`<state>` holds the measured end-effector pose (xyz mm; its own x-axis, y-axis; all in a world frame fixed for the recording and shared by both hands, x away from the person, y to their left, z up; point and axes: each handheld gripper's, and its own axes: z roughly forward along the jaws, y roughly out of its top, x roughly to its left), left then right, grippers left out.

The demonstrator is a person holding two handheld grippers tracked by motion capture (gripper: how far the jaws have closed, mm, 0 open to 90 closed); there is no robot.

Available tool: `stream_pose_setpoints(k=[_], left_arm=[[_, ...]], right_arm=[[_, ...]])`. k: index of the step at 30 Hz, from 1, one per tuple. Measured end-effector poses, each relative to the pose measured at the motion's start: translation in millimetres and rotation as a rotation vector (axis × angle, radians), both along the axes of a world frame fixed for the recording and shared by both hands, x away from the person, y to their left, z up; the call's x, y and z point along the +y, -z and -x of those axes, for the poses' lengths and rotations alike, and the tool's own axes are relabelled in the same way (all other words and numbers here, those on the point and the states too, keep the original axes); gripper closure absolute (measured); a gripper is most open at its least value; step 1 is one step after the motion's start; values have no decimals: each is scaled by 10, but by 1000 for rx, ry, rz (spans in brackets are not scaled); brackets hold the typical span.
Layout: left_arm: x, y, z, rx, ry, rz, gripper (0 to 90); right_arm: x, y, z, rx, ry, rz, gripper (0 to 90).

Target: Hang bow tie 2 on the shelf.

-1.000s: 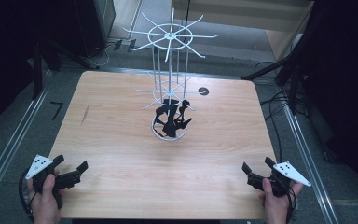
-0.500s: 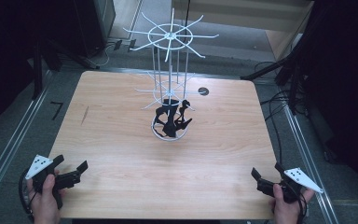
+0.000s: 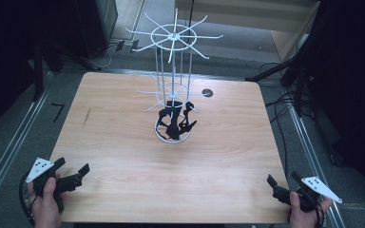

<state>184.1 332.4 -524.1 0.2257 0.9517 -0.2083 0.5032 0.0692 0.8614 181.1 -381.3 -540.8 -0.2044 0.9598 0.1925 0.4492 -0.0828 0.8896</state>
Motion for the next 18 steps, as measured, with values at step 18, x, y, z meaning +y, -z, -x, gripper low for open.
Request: stream_pose_setpoints(k=[18], left_arm=[[-2,0,-3,2,-1,1,0]], right_arm=[[-209,114,31,22,70,-70,0]])
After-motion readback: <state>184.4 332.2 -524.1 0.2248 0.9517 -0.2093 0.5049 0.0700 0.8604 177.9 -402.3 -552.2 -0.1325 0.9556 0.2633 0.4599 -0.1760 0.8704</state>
